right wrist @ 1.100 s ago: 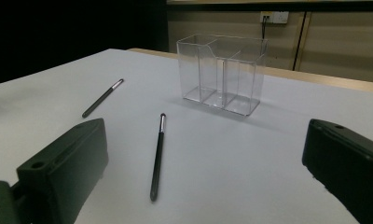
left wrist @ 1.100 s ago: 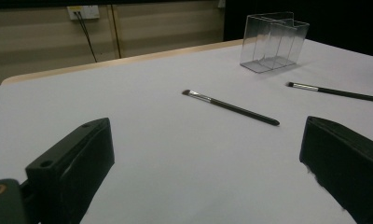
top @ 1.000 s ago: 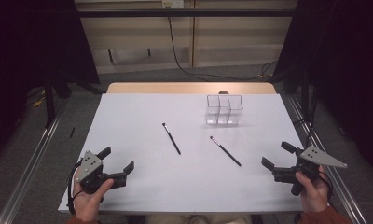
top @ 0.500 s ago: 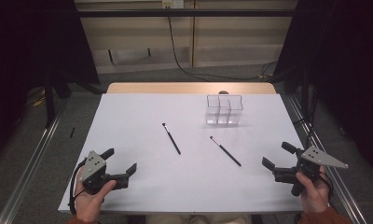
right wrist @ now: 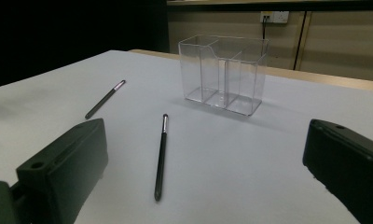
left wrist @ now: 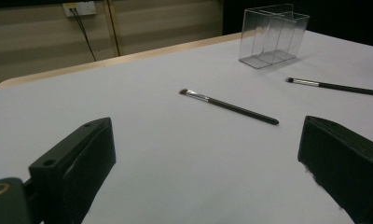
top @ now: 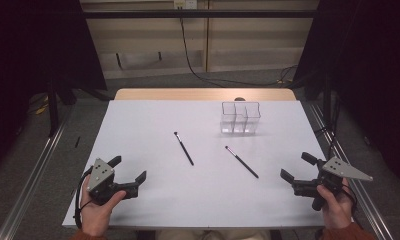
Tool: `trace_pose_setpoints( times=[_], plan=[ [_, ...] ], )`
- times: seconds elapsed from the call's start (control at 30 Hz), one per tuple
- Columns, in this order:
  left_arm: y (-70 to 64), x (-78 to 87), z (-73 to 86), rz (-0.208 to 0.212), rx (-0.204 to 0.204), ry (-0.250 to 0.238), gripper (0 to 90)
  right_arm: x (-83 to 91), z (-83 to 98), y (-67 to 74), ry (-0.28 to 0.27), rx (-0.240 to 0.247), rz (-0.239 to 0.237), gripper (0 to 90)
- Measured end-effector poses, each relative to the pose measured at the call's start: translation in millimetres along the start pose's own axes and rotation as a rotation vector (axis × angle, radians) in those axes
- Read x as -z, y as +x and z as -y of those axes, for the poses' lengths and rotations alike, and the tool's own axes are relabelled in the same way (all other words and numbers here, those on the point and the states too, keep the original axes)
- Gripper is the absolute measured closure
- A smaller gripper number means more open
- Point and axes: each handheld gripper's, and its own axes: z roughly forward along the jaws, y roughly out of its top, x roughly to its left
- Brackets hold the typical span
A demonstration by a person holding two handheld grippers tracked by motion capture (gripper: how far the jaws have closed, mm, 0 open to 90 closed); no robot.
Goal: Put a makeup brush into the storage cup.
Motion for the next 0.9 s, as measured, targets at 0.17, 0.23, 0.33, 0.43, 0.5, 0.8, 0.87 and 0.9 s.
trace_pose_setpoints(
  times=[0.17,0.23,0.33,0.43,0.5,0.8,0.87,0.9],
  plan=[
    [-5.0,-7.0,-2.4,0.043,0.004,0.021,5.3,-0.1,0.2,0.1,0.004,0.000,0.002,0.0],
    [-8.0,-11.7,-4.7,0.065,0.000,0.016,5.3,-0.4,0.4,-0.2,0.010,0.004,0.000,0.0],
    [-10.1,-15.0,-5.7,0.065,-0.010,0.016,5.3,-0.7,0.6,-0.2,0.012,0.003,-0.003,0.0],
    [-15.3,-21.1,-2.5,0.085,-0.014,0.035,5.3,-0.7,0.4,0.1,0.011,0.002,-0.007,0.0],
    [-18.3,-24.9,-0.1,0.100,-0.025,0.059,5.3,-0.7,0.4,0.4,0.011,0.004,-0.008,0.0],
    [-28.1,-43.7,-12.8,0.113,-0.038,0.062,5.2,-1.3,0.3,0.6,0.012,0.009,-0.009,0.0],
    [-28.9,-46.0,-14.1,0.115,-0.042,0.067,5.2,-1.5,0.4,0.5,0.013,0.012,-0.009,0.0],
    [-29.8,-50.4,-16.3,0.122,-0.038,0.059,5.3,-1.4,0.5,0.3,0.016,0.015,-0.010,0.0]
  ],
)
